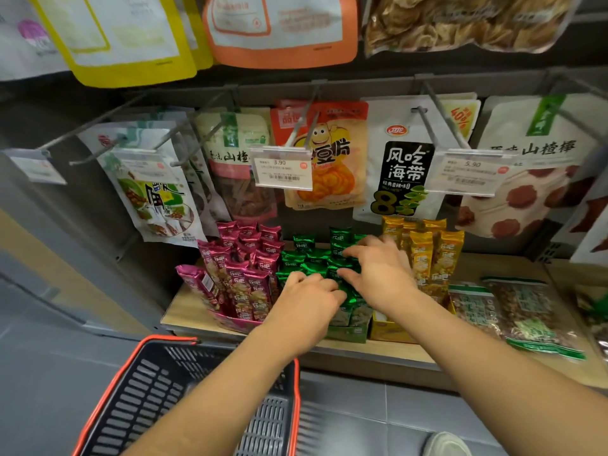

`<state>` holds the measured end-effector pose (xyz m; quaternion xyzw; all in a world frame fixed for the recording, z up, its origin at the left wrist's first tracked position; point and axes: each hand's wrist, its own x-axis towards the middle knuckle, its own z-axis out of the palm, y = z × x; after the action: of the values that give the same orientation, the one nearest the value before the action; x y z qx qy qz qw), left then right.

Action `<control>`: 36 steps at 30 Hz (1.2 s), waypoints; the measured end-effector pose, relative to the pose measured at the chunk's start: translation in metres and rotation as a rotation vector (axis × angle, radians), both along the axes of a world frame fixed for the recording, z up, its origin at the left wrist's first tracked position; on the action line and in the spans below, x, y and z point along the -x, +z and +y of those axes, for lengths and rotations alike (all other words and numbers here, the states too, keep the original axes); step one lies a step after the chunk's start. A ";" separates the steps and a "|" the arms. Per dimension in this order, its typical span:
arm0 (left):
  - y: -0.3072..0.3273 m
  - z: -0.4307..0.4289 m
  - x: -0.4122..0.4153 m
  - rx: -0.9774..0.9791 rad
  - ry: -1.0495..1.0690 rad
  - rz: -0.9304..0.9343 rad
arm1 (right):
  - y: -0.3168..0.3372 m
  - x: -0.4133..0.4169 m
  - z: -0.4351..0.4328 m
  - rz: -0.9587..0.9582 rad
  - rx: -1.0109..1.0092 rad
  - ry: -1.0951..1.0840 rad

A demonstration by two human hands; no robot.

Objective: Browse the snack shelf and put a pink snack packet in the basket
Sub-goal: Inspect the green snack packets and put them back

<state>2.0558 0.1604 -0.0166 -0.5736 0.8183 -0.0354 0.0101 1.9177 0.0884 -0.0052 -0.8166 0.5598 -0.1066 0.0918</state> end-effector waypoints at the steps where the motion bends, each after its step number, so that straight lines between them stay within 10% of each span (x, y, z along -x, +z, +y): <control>1: 0.001 0.001 0.000 -0.012 0.012 0.021 | 0.000 -0.004 0.000 0.030 0.011 0.008; 8: 0.002 0.007 -0.008 -0.042 -0.021 0.106 | -0.008 -0.015 0.000 0.071 0.121 0.083; 17: 0.000 0.007 -0.015 -0.104 -0.018 0.207 | 0.033 0.002 0.035 -0.435 0.454 0.170; 26: 0.045 0.018 -0.030 0.006 0.261 0.683 | 0.129 0.045 0.091 -0.599 0.757 0.348; 31: 0.095 0.047 -0.027 -0.300 0.075 1.359 | 0.134 0.059 0.108 -0.850 0.386 0.280; 36: 0.106 0.073 0.000 -0.550 -0.097 1.444 | 0.118 0.049 0.113 -1.072 0.012 0.231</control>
<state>2.0558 0.2337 0.0897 -0.3950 0.6257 0.5512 -0.3854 1.8682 0.2014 0.1128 -0.7046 0.3404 -0.5003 0.3705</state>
